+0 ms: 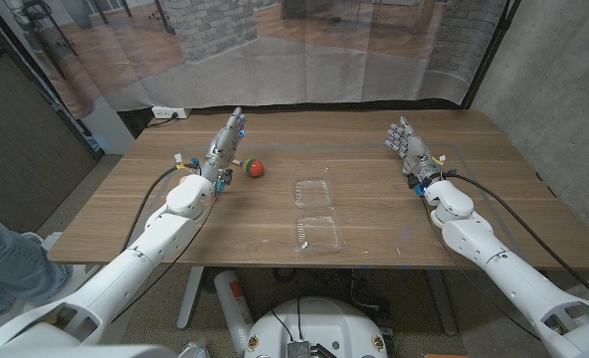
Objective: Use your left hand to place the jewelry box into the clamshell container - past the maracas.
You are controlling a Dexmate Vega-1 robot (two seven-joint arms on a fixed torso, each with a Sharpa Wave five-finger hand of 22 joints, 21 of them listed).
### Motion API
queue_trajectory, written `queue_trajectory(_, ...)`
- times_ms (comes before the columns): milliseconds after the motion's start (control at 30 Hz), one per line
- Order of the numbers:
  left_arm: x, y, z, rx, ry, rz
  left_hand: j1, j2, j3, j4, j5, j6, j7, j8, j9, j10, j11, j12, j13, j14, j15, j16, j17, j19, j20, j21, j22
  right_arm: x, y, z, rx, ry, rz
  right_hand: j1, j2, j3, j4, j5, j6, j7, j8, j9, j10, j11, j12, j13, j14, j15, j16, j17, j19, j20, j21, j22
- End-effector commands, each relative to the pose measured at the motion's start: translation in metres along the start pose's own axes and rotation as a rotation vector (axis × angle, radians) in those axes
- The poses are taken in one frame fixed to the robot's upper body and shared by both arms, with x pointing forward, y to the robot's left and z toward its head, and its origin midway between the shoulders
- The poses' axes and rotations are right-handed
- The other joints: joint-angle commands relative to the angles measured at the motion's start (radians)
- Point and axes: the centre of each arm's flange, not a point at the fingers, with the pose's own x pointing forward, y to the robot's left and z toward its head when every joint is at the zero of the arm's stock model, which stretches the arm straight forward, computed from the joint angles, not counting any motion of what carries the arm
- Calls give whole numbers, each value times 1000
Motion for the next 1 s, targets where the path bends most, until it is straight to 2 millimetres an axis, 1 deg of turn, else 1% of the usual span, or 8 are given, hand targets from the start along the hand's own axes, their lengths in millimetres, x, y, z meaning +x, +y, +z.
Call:
queue_trajectory(33,-17,4,10,45,-37,11,5,6,0,-5,7,6,0,6,2,7,-2,5,3,5,2,5,3,-8,2,-6,3,0,-1,0,1,-1,0,3,6,0,-5,3,6,-6,2,5,7,1,1,3,9,3,1,2,6,-9,-5,4)
queue_trajectory(467,-37,16,15,97,-39,40,8,8,-2,-6,7,16,0,8,2,15,-1,6,3,10,0,6,3,-5,2,-8,3,1,1,1,0,1,7,2,7,-2,-6,2,7,-6,2,5,9,-1,1,3,12,3,1,2,8,-8,-11,4)
queue_trajectory(567,-42,19,16,111,-35,44,9,9,-3,-6,7,16,-1,8,2,16,-5,6,3,11,0,6,3,-5,3,-8,3,2,3,2,1,-2,10,2,7,-2,-7,2,7,-8,2,5,9,-1,1,3,12,2,1,2,8,-8,-13,4)
queue_trajectory(867,-51,21,17,127,-24,43,11,11,-4,-7,8,19,-1,7,3,21,-2,7,3,16,0,6,3,-2,2,-10,3,1,6,1,0,5,16,1,8,-3,-8,2,8,-8,3,5,11,-3,1,3,13,2,1,2,10,-7,-17,4)
queue_trajectory(1000,-54,21,17,135,-15,43,11,11,-4,-8,8,21,-1,7,3,22,-1,7,3,16,1,6,3,-1,2,-10,3,0,6,0,1,7,16,1,8,-3,-8,2,7,-8,2,5,12,0,1,3,14,2,1,2,10,-7,-19,4)
